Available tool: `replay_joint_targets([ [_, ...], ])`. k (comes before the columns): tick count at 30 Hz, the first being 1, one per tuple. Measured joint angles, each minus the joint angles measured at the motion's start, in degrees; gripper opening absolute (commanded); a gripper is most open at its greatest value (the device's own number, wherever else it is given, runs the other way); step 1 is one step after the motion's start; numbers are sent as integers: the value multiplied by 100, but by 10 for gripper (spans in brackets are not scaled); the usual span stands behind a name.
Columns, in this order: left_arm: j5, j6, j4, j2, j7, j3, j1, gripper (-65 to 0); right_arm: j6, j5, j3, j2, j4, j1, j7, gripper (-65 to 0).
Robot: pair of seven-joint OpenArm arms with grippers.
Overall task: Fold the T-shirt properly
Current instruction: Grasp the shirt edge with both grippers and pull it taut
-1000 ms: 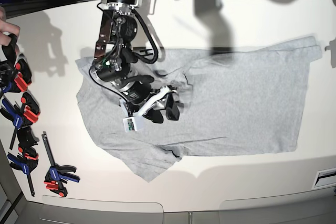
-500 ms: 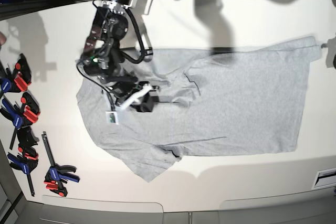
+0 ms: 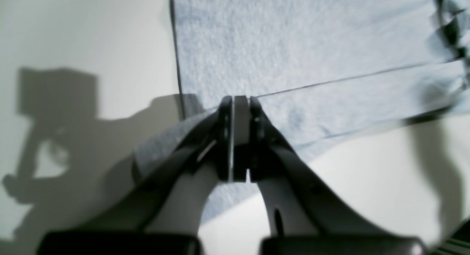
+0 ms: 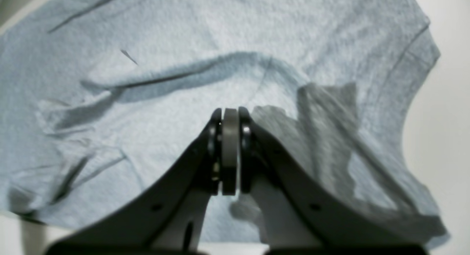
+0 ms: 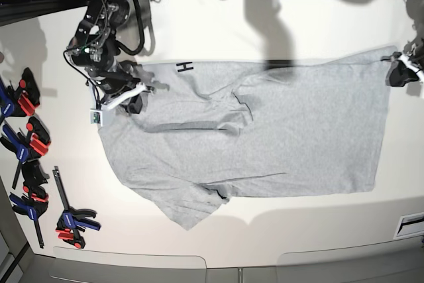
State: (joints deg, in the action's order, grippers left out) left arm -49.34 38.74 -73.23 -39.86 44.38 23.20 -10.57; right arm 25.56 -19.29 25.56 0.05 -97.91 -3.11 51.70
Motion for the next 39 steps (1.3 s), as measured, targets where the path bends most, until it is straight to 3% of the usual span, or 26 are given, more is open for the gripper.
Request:
replay_joint_targets([
  [6,901,-658,70,291,-240,-638,260,-650,17,197,4,127,710,-4,-289,-650],
  [12,1316,-828,459,501,-424,-638,269,-650,61,221,0,334,1440,31,-638,-650],
  [21,935,-728,837,398,-514,-573,229,-650,149,-116,0,496,1453,-284,-614,-650],
  [28,293,-721,841,348,-168,92,-278,-650,341,-420,-2,632,1364,-826,-715,-650],
  [35,-380,-232,866,350,260,708,-984,-650,382,-632,-7,632,933,-1427,-621,-650],
  [39,-645,-138,863,345,348,822,-1250,-650,389,-673,-4,632,669,-1818,-627,-650],
])
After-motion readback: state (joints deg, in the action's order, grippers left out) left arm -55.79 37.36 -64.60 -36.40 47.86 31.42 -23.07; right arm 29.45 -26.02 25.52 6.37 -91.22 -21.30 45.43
